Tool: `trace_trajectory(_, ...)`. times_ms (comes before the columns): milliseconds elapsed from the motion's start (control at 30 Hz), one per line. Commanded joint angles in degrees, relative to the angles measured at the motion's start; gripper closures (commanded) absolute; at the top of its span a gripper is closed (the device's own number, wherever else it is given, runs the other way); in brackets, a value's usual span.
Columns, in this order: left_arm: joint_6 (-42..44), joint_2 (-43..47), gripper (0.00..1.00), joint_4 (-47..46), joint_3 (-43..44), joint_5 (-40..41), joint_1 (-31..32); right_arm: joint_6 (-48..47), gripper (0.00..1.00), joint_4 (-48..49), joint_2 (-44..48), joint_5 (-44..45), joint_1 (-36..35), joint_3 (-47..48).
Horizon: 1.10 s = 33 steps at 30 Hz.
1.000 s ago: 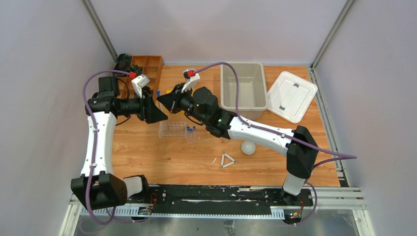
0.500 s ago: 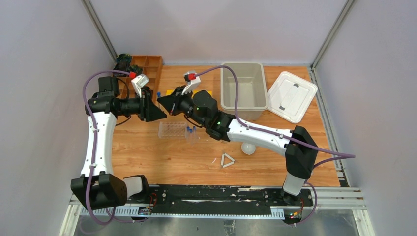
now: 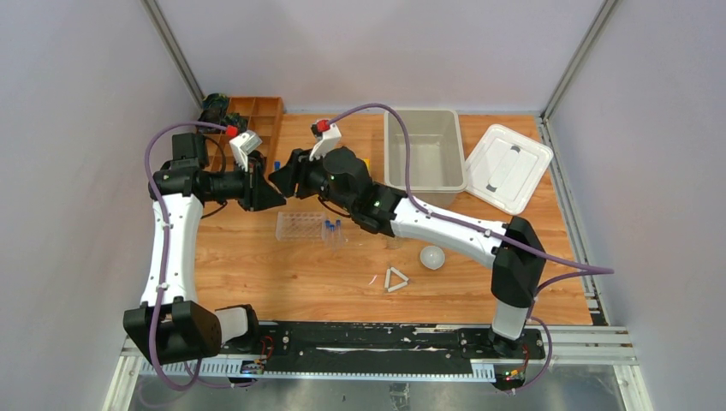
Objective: Organize the chemistry lab equipment
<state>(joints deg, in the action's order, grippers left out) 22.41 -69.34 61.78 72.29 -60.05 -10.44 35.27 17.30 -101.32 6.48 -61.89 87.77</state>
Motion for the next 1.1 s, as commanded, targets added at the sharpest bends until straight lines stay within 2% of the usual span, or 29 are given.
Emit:
trace_trajectory(0,4.48,1.98,0.93,-0.61,-0.40,2.96,-0.43,0.27,0.49,-15.32,-2.99,-4.31,2.69,9.45)
trace_trajectory(100,5.87,2.89,0.94,-0.61,-0.75,3.59,-0.31,-0.66,0.48,-22.45,-6.35,-9.79,4.03,15.86)
trace_trajectory(300,6.85,3.44,0.95,-0.61,-1.13,4.43,-0.32,-1.88,0.50,-25.81,-8.24,-15.38,5.19,20.25)
trace_trajectory(700,7.50,4.06,0.96,-0.61,-2.43,4.59,-0.28,-2.44,0.71,-27.45,-10.49,-18.81,6.16,23.70)
trace_trajectory(800,7.57,4.09,0.93,-0.61,-2.68,4.86,-0.28,-3.04,0.80,-27.62,-11.16,-19.26,6.32,24.49)
trace_trajectory(833,7.32,3.96,0.86,-0.60,-2.54,5.15,-0.29,-3.45,0.84,-27.73,-11.31,-19.21,6.40,24.63)
trace_trajectory(967,5.08,2.81,0.19,-0.63,-1.35,7.62,-0.28,-6.48,0.98,-27.83,-10.29,-16.76,7.09,22.79)
trace_trajectory(1033,3.95,1.99,0.02,-0.59,-0.55,9.84,-0.27,-8.77,1.00,-27.60,-9.12,-14.18,7.34,20.49)
trace_trajectory(1067,3.13,1.15,0.00,-0.60,-0.04,11.13,-0.33,-10.15,1.00,-27.22,-8.42,-12.47,7.38,19.14)
